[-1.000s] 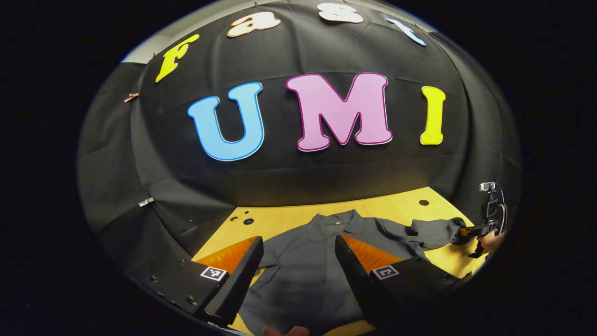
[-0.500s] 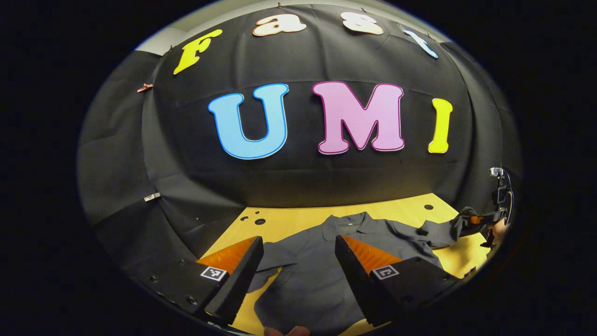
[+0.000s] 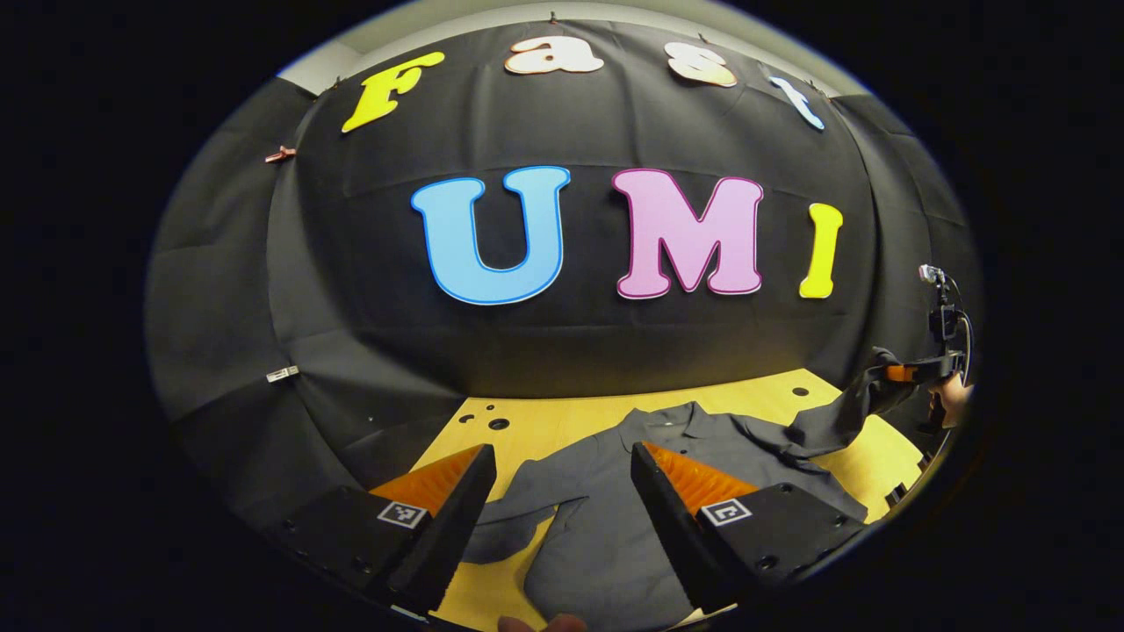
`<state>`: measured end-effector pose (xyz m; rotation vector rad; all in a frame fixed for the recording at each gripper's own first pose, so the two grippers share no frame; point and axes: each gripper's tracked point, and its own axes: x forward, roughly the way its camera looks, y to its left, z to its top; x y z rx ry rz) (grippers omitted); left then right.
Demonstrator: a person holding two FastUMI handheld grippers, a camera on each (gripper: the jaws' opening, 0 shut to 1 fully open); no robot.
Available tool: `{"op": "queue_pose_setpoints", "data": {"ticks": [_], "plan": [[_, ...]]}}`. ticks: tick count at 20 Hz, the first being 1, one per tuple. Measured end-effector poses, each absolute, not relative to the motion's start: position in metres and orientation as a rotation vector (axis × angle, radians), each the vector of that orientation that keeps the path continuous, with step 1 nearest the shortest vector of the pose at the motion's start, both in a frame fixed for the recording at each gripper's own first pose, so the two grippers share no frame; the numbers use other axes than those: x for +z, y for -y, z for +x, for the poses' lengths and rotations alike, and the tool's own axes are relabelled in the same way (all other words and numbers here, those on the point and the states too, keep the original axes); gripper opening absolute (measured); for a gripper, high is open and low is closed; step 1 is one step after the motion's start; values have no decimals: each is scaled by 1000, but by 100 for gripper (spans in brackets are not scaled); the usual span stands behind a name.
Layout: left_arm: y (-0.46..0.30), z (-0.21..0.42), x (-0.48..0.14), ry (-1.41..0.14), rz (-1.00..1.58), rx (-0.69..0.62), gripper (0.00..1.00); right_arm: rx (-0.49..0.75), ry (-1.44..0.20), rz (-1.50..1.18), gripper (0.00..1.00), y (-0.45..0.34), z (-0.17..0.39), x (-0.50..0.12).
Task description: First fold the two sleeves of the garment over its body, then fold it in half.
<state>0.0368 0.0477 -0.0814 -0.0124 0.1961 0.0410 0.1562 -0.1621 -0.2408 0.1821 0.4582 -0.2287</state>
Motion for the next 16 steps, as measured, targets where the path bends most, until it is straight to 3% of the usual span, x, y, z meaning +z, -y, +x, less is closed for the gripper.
{"op": "queue_pose_setpoints", "data": {"ticks": [8,16], "plan": [[-114,20,-100,-191,-42,74,98,-94,-377,185,11,41,173,-187],[-177,9,-121,-199,-38,127,98,55,-394,186,11,-86,187,-185]]}}
